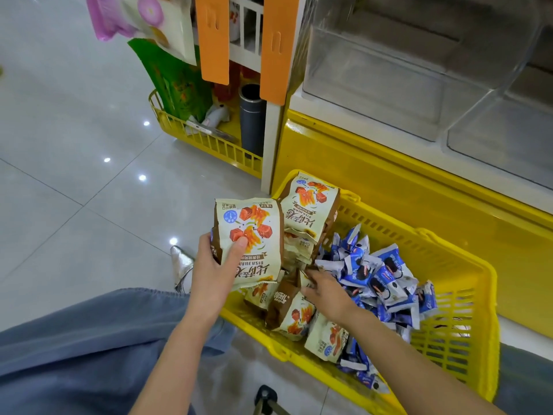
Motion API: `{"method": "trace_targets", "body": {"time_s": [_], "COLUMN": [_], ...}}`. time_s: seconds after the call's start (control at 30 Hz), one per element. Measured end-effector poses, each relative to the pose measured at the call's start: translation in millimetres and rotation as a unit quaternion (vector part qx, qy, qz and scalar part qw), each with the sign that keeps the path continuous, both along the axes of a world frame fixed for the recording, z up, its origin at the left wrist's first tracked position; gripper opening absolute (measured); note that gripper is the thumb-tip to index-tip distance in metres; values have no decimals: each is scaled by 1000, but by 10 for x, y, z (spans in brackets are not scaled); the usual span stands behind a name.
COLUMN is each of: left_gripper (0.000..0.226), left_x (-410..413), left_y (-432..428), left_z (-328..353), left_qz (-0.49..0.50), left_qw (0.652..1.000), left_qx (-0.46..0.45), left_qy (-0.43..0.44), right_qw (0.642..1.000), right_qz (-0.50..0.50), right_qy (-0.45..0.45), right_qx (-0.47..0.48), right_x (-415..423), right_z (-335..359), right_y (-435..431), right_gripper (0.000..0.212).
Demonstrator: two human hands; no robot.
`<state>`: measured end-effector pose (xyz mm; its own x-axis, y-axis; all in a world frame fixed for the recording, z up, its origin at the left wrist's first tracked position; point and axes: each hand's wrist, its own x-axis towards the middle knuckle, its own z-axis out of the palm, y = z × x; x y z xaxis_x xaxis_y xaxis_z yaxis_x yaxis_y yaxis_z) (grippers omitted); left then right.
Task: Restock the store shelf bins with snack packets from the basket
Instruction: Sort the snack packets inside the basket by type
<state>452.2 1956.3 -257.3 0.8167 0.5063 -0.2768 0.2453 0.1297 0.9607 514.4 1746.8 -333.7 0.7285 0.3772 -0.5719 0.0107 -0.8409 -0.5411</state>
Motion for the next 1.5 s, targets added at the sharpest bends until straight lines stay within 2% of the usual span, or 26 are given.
{"method": "trace_targets", "body": {"time_s": [0.07, 0.1, 0.23, 0.37, 0.43, 0.5, 0.53, 0.6, 0.63, 0.7, 0.77, 0.83, 0.9, 0.97, 1.0, 1.07, 1.13, 1.3, 1.37, 1.43, 1.5], "left_gripper": [19, 19, 19, 20, 21, 22, 22, 23, 26, 33, 35, 33, 27, 26, 27, 30, 30, 24, 22, 21, 21], "left_x": [-3, -1, 18, 53, 69, 78, 79, 68, 62, 51, 49, 51, 56, 56, 56, 56, 57, 68, 59, 39, 21], "left_y": [47, 65, 123, 140, 144, 150, 153, 162, 167, 171, 170, 162, 150, 144, 143, 145, 142, 96, 112, 130, 145], "left_z": [5, 10, 1, 37, 71, 102, 108, 114, 115, 106, 89, 78, 69, 61, 59, 56, 53, 63, 71, 86, 105], "left_qz": [11, 17, 38, 56, 58, 59, 60, 62, 62, 62, 65, 64, 61, 55, 53, 54, 54, 40, 24, -5, -55], "left_qw": [1000, 1000, 999, 998, 998, 998, 998, 997, 997, 997, 997, 997, 998, 998, 998, 998, 998, 999, 999, 1000, 998], "left_qx": [-2, -4, -21, -28, -26, -24, -26, -30, -30, -27, -26, -24, -18, -15, -14, -13, -12, -16, -20, -19, 8], "left_qy": [-1, -3, -8, -16, -20, -24, -26, -27, -28, -26, -22, -22, -22, -18, -17, -17, -21, -22, -16, -9, 6], "right_qw": [993, 988, 983, 959, 949, 957, 969, 991, 990, 970, 950, 929, 906, 903, 917, 945, 957, 956, 970, 985, 986], "right_qz": [63, 86, 105, 61, 29, 11, -1, -56, -108, -216, -287, -346, -387, -369, -340, -288, -264, -248, -211, -161, -145], "right_qy": [-57, -78, -138, -278, -313, -286, -241, -99, -36, 20, 20, 35, 99, 151, 131, 42, 5, 152, 118, 52, 62], "right_qx": [-86, -100, -52, -5, 22, 40, 47, 65, 82, 114, 124, 125, 140, 163, 161, 146, 122, 42, 23, 19, 58], "right_x": [31, 42, 12, -43, -48, -31, -7, 29, 21, -32, -105, -164, -197, -230, -236, -220, -197, -121, -111, -148, -172], "right_z": [3, 22, 197, 496, 592, 590, 549, 461, 424, 339, 245, 176, 153, 159, 161, 175, 170, 187, 195, 294, 425], "right_y": [-25, -40, 14, 321, 520, 682, 729, 727, 691, 598, 520, 493, 495, 520, 530, 538, 530, 538, 560, 563, 501], "right_gripper": [50, 45, 23, 25, 27, 25, 24, 37, 48, 64, 70, 70, 54, 24, 19, 26, 38, 45, 55, 52, 63]}}
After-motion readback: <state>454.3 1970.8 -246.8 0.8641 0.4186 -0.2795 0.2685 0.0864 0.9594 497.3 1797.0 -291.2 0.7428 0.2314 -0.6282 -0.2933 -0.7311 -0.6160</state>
